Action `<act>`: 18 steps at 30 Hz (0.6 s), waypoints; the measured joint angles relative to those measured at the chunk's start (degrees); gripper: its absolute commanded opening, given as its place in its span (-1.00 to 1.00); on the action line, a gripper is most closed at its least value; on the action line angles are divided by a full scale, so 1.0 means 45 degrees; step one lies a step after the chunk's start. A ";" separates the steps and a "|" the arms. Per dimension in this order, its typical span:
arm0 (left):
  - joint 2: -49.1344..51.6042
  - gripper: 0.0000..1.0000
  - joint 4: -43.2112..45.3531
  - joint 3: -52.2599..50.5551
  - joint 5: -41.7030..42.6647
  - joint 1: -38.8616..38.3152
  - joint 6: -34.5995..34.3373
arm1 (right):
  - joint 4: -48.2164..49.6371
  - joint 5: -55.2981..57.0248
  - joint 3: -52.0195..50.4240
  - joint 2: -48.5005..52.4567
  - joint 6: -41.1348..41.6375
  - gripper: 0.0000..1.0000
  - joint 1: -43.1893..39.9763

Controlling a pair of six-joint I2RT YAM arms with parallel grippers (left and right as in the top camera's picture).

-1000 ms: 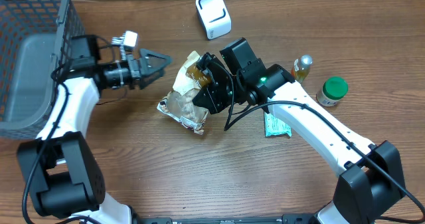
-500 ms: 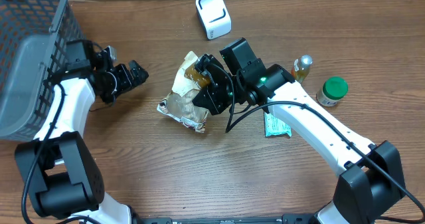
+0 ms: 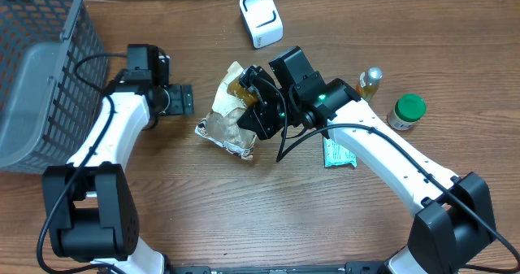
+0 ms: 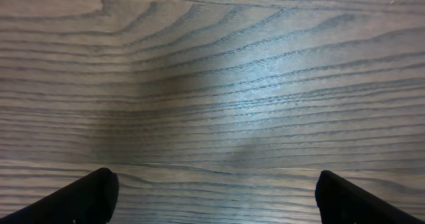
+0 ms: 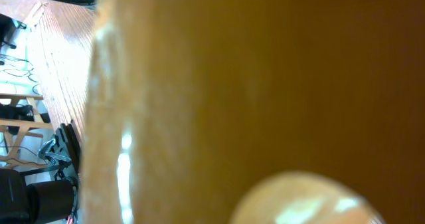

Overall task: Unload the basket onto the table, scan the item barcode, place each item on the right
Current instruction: 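Withdraw the left gripper up and left toward the basket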

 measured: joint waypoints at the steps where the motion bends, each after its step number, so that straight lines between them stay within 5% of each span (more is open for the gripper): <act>1: 0.0000 0.93 0.0000 0.0000 -0.0262 -0.0112 0.0136 | -0.0005 0.0010 0.0005 0.0000 0.0005 -0.93 0.0000; 8: 0.0000 0.68 0.0073 0.0000 -0.2103 -0.0384 0.0656 | -0.0005 0.0034 0.0000 0.0000 0.0000 -0.93 0.0000; 16: 0.0000 -0.58 0.0078 0.0015 -0.2890 -0.0389 0.0903 | -0.0010 0.0092 0.0000 0.0000 0.0005 -0.93 0.0005; 18: 0.0000 -0.73 0.0005 0.0146 -0.3366 -0.0403 0.0952 | -0.0010 0.0107 0.0000 0.0000 0.0000 -0.93 0.0000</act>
